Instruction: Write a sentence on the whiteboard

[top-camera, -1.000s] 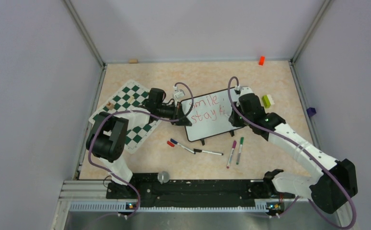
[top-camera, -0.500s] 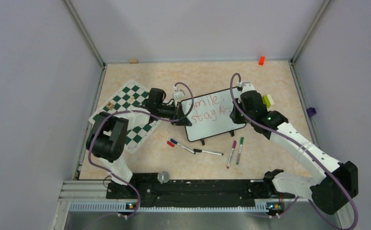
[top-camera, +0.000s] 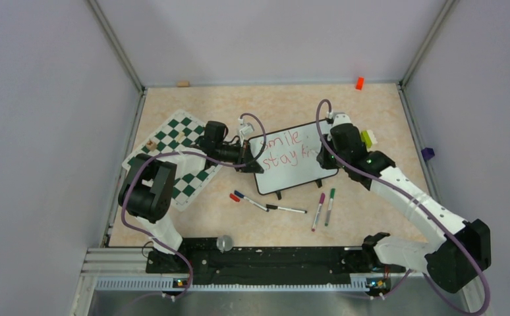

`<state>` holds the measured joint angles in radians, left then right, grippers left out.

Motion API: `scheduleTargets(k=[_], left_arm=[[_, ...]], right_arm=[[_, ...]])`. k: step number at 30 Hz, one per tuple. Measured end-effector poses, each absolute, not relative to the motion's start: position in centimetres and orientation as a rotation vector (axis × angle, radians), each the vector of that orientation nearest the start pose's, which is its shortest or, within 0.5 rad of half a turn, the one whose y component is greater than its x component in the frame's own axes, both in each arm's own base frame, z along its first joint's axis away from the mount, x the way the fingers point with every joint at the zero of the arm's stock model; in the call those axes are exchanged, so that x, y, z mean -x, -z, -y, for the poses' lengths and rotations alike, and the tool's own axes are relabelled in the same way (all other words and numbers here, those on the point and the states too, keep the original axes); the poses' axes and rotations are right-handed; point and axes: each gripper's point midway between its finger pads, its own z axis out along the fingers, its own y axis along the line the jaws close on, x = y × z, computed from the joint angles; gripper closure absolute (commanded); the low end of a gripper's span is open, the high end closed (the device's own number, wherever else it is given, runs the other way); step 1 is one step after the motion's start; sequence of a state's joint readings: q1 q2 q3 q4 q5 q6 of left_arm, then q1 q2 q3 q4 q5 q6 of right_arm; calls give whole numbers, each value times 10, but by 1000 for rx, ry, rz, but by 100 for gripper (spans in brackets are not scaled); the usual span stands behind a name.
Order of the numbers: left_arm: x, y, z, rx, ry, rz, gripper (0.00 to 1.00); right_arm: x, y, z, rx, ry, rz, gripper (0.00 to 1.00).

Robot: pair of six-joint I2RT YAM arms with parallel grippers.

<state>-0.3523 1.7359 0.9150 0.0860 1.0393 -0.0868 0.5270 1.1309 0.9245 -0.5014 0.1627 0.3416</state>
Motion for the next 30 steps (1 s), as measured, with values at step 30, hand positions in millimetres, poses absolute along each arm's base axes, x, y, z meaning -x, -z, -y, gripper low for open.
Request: scheduleTargets(k=[30], left_arm=[[-290, -97, 270, -831, 1418, -2074, 100]], right_arm=[[-281, -153, -150, 138, -284, -2324, 100]])
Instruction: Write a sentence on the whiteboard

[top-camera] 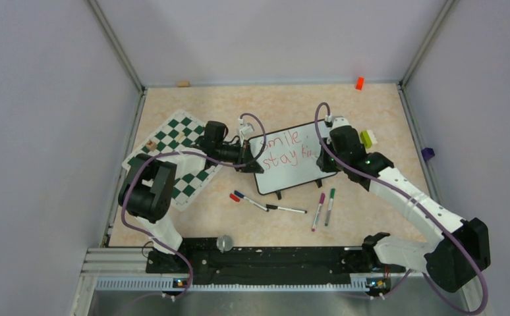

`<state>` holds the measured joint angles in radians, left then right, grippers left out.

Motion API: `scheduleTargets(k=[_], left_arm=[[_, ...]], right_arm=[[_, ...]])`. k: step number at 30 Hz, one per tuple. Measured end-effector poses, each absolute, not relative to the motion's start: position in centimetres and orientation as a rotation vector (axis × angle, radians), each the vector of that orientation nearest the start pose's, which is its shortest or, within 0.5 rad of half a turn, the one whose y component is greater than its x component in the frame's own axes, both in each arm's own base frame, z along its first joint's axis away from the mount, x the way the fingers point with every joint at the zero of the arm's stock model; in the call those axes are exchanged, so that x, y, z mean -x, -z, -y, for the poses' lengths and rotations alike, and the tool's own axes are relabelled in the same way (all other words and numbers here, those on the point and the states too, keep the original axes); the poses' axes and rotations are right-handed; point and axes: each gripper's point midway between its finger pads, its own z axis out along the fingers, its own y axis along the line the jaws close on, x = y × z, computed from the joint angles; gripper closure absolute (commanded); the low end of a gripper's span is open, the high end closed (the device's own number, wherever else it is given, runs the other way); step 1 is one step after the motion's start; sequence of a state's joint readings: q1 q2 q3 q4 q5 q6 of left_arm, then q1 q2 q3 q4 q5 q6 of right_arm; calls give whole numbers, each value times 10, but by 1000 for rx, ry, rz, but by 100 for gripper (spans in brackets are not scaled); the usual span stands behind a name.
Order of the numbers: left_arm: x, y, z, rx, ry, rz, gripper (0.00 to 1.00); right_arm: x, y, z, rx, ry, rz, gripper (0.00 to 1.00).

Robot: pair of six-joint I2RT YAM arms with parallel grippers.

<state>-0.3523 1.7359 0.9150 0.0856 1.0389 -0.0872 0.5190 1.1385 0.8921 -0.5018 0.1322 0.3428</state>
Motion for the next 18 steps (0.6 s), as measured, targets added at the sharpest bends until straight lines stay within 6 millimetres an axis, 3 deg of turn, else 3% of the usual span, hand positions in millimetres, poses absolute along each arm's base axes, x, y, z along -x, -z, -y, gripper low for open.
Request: scheduleTargets(k=[18], left_arm=[[-290, -97, 270, -831, 1418, -2074, 100]], right_arm=[[-291, -164, -151, 135, -273, -2316, 100]])
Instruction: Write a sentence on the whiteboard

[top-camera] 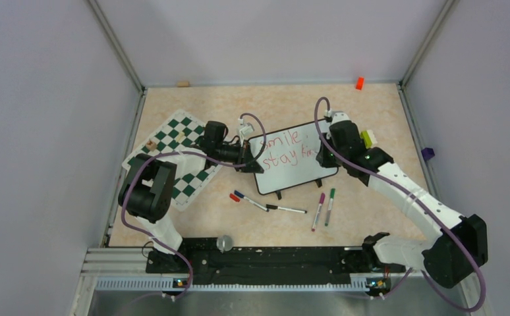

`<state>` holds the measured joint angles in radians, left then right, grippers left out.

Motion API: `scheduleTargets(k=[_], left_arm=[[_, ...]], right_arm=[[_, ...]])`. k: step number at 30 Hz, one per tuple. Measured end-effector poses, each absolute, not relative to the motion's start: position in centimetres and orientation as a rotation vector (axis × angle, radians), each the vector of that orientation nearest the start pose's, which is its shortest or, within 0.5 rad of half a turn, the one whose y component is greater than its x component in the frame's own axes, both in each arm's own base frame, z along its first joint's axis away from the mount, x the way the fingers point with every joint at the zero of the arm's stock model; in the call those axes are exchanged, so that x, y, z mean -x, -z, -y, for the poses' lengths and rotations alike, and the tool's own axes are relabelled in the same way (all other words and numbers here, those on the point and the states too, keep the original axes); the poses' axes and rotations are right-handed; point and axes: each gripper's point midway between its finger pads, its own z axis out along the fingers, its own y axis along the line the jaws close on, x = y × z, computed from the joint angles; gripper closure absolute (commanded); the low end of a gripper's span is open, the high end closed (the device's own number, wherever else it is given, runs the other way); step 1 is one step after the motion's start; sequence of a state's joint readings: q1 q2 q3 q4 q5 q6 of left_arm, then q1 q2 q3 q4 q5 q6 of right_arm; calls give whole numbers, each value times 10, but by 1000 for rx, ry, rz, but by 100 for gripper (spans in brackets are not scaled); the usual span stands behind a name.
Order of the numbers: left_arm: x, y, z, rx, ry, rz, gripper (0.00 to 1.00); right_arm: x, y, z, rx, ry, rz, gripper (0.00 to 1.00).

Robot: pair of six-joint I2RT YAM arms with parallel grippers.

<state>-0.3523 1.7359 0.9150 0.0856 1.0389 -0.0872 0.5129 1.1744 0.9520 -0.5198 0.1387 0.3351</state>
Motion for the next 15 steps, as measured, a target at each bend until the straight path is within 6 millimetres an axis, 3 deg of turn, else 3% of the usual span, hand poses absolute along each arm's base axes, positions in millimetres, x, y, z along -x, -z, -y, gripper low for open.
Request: scheduleTargets(k=[15], left_arm=[[-290, -97, 270, -831, 1418, -2074, 100]], right_arm=[[-295, -166, -146, 115, -260, -2308, 100]])
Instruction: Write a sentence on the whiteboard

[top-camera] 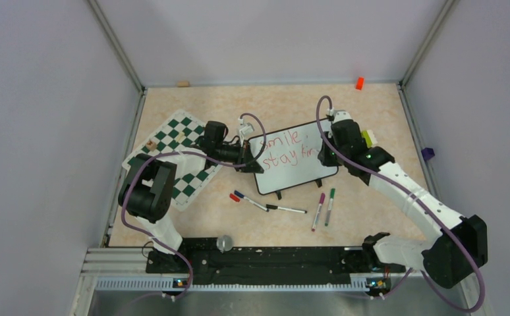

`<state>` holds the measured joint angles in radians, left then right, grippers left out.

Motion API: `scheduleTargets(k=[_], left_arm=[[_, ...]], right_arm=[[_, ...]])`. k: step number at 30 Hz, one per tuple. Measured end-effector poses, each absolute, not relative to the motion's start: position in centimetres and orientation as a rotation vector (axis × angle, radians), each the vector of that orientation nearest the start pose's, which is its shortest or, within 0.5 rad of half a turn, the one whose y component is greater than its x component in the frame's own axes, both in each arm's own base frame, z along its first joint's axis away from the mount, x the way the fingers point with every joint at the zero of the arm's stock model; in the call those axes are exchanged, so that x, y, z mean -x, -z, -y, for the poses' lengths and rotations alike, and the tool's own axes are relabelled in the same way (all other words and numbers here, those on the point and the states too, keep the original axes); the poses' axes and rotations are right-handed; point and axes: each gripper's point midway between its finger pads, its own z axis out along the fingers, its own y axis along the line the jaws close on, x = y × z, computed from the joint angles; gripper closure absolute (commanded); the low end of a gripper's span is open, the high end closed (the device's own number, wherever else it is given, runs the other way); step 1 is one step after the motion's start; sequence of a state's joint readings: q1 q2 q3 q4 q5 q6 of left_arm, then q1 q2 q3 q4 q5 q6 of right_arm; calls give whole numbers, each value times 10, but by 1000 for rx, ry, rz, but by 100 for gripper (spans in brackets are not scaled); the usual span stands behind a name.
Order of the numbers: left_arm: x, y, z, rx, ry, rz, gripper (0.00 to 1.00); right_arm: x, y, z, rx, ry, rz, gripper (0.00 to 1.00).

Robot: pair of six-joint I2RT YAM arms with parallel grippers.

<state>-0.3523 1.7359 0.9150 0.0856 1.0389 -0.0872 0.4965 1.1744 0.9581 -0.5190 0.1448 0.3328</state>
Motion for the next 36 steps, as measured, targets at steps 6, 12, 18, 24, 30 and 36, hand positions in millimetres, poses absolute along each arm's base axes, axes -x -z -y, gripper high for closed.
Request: scheduleTargets(k=[6, 12, 18, 24, 30, 36], left_arm=[[-290, -97, 270, -831, 1418, -2074, 100], [-290, -97, 270, -831, 1418, -2074, 100], [-290, -97, 270, -831, 1419, -2075, 100], [-290, -97, 270, -831, 1419, -2075, 100], [-290, -97, 270, -831, 1419, -2075, 100], [-290, -97, 270, -831, 1419, -2075, 100]], right_arm=[[-295, -166, -144, 107, -251, -2310, 100], [-295, -166, -143, 105, -255, -2311, 100], [-290, -159, -143, 111, -268, -2325, 100], [-284, -152, -143, 118, -270, -2347, 100], [-284, -155, -142, 115, -273, -2339, 100], [-285, -163, -139, 102, -268, -2311, 100]])
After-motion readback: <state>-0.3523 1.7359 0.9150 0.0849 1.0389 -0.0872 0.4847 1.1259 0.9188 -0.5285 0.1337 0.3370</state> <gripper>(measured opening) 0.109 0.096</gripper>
